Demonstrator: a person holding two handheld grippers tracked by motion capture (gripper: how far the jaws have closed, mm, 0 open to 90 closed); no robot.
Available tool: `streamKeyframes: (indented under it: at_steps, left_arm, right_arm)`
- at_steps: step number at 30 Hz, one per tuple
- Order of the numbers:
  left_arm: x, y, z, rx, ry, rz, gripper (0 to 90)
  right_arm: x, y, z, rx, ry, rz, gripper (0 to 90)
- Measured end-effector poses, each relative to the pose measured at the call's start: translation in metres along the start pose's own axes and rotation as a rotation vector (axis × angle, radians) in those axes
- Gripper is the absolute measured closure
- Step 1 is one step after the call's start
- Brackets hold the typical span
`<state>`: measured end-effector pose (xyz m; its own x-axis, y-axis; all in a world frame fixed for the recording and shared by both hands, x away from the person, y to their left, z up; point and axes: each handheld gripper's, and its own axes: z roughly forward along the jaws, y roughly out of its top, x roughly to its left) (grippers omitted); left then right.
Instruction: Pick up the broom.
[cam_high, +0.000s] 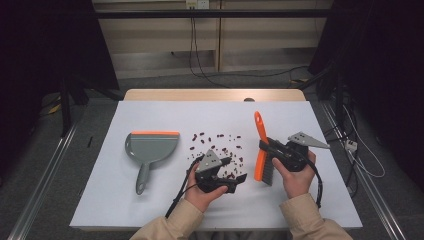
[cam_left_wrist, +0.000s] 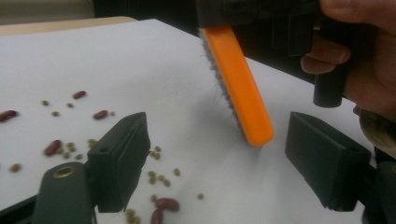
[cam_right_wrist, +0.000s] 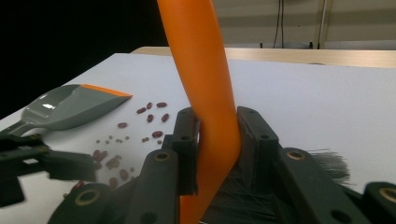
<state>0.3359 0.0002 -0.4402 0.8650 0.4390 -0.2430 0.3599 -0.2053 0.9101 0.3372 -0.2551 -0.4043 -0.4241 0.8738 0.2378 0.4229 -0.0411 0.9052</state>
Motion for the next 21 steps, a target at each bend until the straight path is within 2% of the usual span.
streamKeyframes:
  at_steps: [3, 4, 5, 7, 8, 9, 10, 11, 12, 17, 20, 21]
  left_arm:
    - [-0.002, -0.001, 0.009, 0.016, -0.016, -0.001, 30.0]
    - [-0.004, -0.002, 0.016, 0.025, -0.018, -0.018, 31.1]
    - [-0.004, -0.002, 0.016, 0.025, -0.018, -0.018, 32.7]
    - [-0.004, -0.002, 0.019, 0.024, -0.027, -0.020, 39.8]
    - [-0.005, -0.002, 0.020, 0.020, -0.028, -0.031, 39.8]
    - [-0.005, 0.000, 0.018, 0.009, -0.032, -0.029, 51.0]
    - [-0.005, 0.002, 0.015, 0.005, -0.006, -0.016, 62.8]
    - [-0.005, 0.002, 0.015, 0.005, -0.006, -0.016, 65.1]
    - [-0.003, 0.005, 0.008, -0.001, 0.019, -0.041, 66.2]
    - [0.003, 0.012, -0.008, -0.035, 0.078, -0.059, 70.1]
    - [0.006, 0.015, -0.014, -0.045, 0.121, -0.060, 70.3]
    - [0.006, 0.015, -0.014, -0.045, 0.121, -0.060, 70.3]
  right_arm:
    - [0.007, 0.000, 0.003, -0.006, 0.014, 0.000, 70.5]
    - [0.010, 0.001, 0.004, -0.009, 0.021, 0.001, 70.5]
    - [0.010, 0.001, 0.004, -0.009, 0.021, 0.001, 70.5]
    - [0.020, 0.005, 0.005, -0.020, 0.049, 0.007, 70.6]
    - [0.020, 0.005, 0.005, -0.020, 0.049, 0.007, 70.6]
    - [0.028, 0.008, 0.006, -0.032, 0.073, 0.009, 70.7]
    - [0.032, 0.010, 0.007, -0.033, 0.082, 0.003, 70.7]
    - [0.036, 0.012, 0.007, -0.042, 0.088, -0.006, 70.7]
    - [0.039, 0.014, 0.008, -0.046, 0.090, -0.014, 70.6]
    - [0.048, 0.024, 0.011, -0.071, 0.115, 0.011, 69.0]
    - [0.054, 0.027, 0.013, -0.084, 0.091, -0.003, 48.9]
    - [0.057, 0.026, 0.014, -0.087, 0.078, -0.006, 45.0]
